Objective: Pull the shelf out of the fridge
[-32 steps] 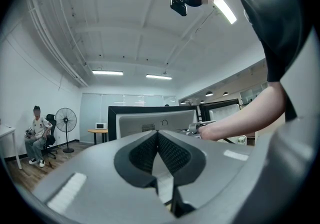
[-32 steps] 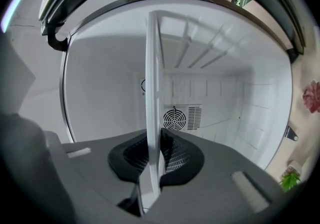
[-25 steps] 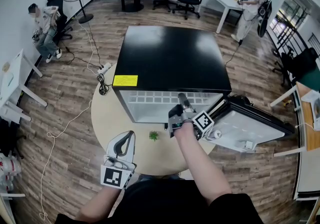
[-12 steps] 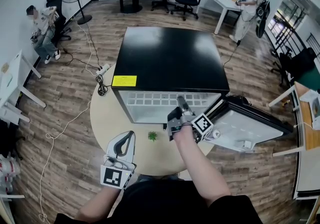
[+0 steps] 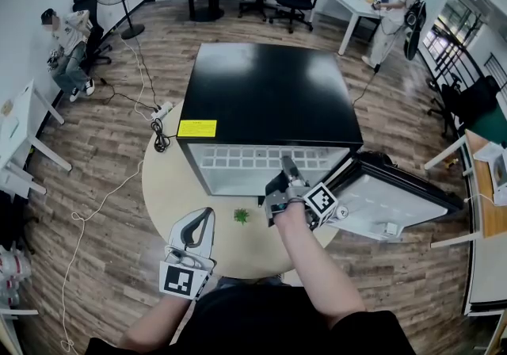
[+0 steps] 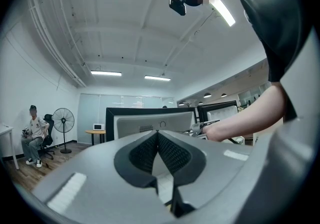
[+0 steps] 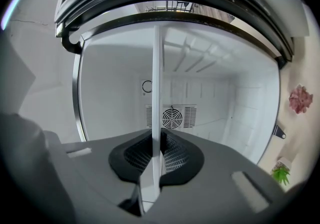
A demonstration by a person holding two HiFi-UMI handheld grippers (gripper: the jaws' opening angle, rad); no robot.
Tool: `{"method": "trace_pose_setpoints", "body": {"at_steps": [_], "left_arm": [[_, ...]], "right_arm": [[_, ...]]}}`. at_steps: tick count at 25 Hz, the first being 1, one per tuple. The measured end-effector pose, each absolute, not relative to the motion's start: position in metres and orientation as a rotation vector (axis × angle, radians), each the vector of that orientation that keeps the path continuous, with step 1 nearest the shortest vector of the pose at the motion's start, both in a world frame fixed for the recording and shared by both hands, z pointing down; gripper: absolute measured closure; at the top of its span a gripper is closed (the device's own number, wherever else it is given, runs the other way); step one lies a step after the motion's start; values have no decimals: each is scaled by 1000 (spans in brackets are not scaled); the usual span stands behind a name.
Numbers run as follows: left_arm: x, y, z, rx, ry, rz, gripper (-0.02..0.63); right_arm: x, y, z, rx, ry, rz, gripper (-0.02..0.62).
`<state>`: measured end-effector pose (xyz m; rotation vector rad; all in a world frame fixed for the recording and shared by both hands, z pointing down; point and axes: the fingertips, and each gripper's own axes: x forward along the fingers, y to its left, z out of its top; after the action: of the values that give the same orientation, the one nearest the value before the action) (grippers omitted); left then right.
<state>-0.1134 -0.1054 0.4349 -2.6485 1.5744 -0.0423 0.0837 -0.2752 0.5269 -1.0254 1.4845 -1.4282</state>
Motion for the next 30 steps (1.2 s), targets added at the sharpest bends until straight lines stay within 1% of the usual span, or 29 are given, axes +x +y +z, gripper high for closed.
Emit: {"method": "trace_pose_setpoints", "body": {"at_steps": [17, 30], "left_arm": [[-112, -110, 436, -2652, 1575, -37, 607], [-106, -113, 435, -2661, 1556, -29, 607]], "right_arm": [[84, -273, 526, -1050, 1507, -1435, 575], [84, -247, 525, -1044, 1519, -1453, 575]]}}
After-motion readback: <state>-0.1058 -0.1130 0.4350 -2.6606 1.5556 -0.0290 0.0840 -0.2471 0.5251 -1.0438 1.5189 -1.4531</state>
